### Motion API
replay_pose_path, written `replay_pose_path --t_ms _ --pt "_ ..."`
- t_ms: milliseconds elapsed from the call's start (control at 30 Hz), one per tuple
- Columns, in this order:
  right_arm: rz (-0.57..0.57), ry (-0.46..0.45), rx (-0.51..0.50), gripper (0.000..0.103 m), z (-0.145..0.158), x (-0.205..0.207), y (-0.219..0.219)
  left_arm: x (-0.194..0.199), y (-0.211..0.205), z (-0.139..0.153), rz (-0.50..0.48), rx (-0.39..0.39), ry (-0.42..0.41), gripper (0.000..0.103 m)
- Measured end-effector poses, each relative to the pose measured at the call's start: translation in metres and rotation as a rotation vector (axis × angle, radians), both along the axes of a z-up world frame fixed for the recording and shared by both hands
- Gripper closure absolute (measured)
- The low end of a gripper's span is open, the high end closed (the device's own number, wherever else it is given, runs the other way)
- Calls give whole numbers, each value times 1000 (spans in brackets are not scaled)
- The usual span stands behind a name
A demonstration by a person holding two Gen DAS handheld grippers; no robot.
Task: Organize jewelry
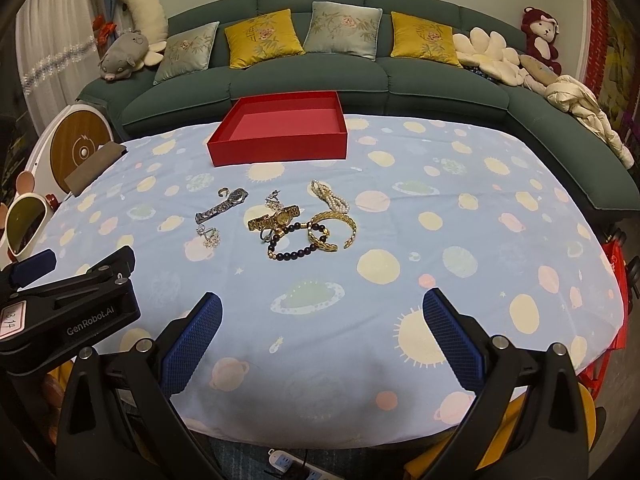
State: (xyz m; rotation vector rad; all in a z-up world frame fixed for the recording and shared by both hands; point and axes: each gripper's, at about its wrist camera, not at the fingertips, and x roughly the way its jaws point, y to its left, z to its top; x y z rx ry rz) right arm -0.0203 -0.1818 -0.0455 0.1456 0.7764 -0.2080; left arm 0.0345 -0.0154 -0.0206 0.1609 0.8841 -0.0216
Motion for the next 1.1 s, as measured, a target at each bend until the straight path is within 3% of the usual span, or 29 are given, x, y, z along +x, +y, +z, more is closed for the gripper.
replay_pose_path --t_ms 1100 --pt "-11 -13 18 5 4 -7 -7 -7 -5 3 -10 5 -11 5"
